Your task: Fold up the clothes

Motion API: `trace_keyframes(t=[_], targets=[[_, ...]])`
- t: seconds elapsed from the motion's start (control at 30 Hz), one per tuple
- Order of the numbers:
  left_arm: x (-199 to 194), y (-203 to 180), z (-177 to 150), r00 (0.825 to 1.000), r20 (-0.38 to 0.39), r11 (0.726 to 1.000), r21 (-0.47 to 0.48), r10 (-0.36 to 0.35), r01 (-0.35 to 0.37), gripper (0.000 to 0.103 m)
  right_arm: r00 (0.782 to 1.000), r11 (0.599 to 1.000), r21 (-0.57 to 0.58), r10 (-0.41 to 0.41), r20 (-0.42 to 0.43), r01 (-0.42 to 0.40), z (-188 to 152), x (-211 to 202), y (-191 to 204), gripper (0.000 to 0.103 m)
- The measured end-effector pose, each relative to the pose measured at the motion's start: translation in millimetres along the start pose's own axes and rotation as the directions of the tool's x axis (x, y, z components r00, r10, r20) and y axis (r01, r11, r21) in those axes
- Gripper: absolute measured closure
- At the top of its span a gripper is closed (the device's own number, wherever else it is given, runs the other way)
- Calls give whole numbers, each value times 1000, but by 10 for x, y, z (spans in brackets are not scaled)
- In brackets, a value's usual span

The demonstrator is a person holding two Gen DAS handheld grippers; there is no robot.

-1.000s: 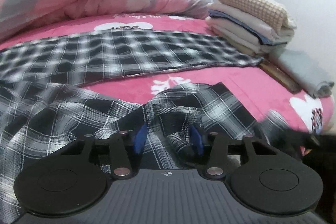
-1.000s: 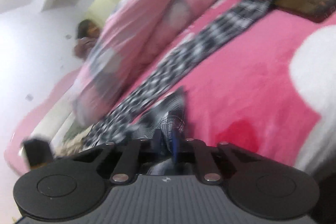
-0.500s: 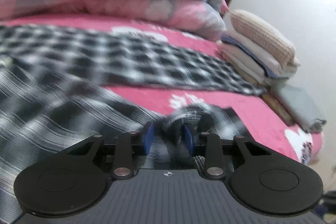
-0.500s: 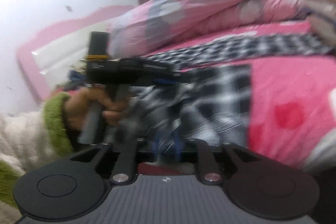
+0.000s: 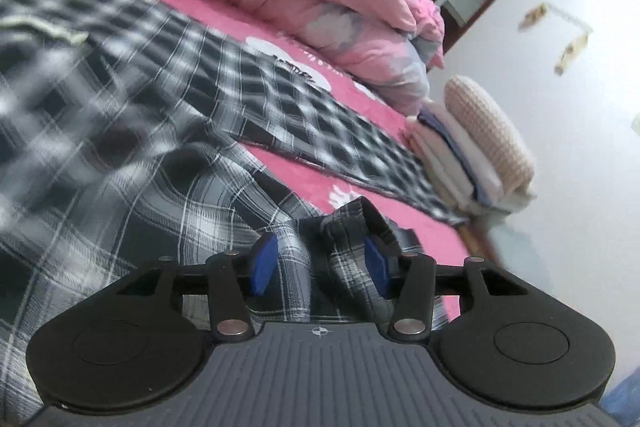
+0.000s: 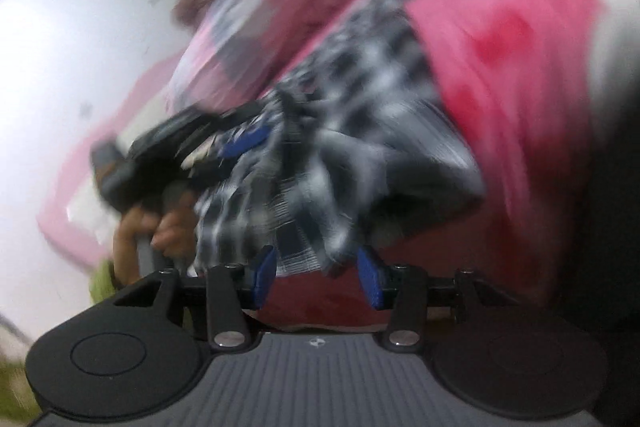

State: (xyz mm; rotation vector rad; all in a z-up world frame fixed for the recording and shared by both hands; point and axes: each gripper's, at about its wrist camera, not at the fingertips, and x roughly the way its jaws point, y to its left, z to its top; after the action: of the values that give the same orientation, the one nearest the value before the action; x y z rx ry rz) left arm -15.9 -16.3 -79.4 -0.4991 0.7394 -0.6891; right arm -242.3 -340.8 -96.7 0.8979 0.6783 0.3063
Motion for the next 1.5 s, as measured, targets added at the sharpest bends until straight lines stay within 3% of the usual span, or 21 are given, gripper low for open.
trace_keyframes(t=[0.13, 0.23, 0.3, 0.5, 0.53, 0.6, 0.67, 0.77, 0.87, 1.1, 1.2, 1.23, 1.27, 1.37, 1.5], targets=[[74, -13, 17, 999, -30, 999, -44, -30, 29, 45, 999, 980, 195, 33, 18, -36, 33, 112, -330, 54], [160, -71, 50, 999, -47, 997, -69, -20, 17, 36, 999, 968, 244, 53, 11, -54, 30, 168, -433, 54], [206, -139, 81, 999, -52, 998, -63, 7, -11, 36, 999, 968, 245, 54, 4, -53, 28, 200, -445, 53], [374, -510, 125, 986, -75, 986, 89, 151, -144, 36, 998, 965, 254, 61, 13, -62, -5, 220, -462, 48], [405, -525, 114, 982, -79, 981, 104, 170, -162, 38, 998, 964, 258, 63, 17, -65, -12, 219, -466, 47], [448, -509, 97, 977, -75, 975, 119, 199, -189, 56, 997, 962, 264, 67, 25, -71, -27, 217, -474, 47], [454, -441, 87, 976, -73, 975, 104, 205, -197, 87, 997, 959, 272, 71, 37, -79, -48, 209, -484, 47], [407, -328, 86, 976, -65, 977, 68, 208, -204, 94, 993, 951, 290, 97, 61, -110, -110, 165, -530, 47], [337, -246, 101, 980, -55, 981, 30, 194, -192, 94, 988, 939, 308, 133, 78, -151, -169, 141, -580, 47], [264, -170, 86, 983, -48, 984, -3, 178, -178, 99, 985, 937, 301, 170, 44, -175, -218, 299, -578, 48], [205, -226, 104, 989, -32, 989, 10, 148, -148, 100, 985, 952, 252, 169, 37, -173, -218, 312, -520, 57], [180, -257, 125, 991, -25, 991, 18, 131, -131, 101, 986, 958, 232, 161, 37, -165, -211, 315, -490, 68], [154, -289, 146, 993, -18, 993, 25, 115, -114, 101, 988, 964, 213, 153, 38, -157, -205, 317, -459, 93], [124, -413, 240, 999, -10, 999, 28, 42, -42, 101, 987, 972, 176, 149, 65, -159, -194, 250, -409, 99], [201, -690, 434, 996, -29, 996, 23, -85, 86, 101, 971, 969, 147, 176, 161, -200, -127, 9, -378, 100]])
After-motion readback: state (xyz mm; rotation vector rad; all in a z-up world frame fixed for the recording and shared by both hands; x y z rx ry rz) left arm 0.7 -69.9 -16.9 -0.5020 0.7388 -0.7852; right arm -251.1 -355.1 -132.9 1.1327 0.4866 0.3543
